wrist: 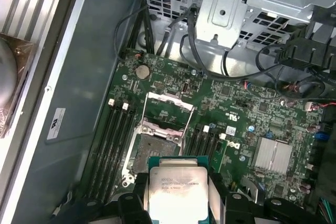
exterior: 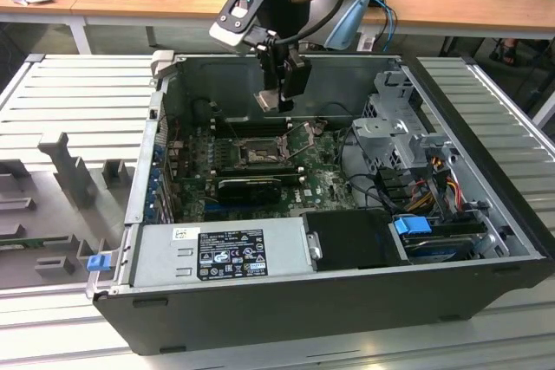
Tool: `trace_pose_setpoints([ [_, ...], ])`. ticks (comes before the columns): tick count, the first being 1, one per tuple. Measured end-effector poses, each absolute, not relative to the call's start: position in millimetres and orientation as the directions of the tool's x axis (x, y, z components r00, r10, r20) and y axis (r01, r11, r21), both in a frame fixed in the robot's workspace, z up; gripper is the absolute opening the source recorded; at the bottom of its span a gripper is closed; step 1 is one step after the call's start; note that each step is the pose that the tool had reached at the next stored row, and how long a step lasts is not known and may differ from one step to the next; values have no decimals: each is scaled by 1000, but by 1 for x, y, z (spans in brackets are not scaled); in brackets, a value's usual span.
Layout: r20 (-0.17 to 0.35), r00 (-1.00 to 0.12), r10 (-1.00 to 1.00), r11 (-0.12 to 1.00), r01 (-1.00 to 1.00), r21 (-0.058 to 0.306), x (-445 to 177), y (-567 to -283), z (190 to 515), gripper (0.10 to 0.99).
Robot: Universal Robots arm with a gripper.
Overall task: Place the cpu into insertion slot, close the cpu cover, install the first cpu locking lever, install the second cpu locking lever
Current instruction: 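Place the cpu into insertion slot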
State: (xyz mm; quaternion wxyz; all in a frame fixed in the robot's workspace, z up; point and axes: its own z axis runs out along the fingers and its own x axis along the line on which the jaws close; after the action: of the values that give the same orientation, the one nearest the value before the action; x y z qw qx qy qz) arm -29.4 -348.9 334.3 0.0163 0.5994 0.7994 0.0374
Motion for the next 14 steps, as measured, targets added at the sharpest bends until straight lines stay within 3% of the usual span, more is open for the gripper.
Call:
trace_pose_setpoints([
  [10, 19, -271, 962, 269, 960, 79, -29, -349, 330, 537],
  [14, 19, -209, 978, 207, 975, 79, -29, -349, 327, 537],
])
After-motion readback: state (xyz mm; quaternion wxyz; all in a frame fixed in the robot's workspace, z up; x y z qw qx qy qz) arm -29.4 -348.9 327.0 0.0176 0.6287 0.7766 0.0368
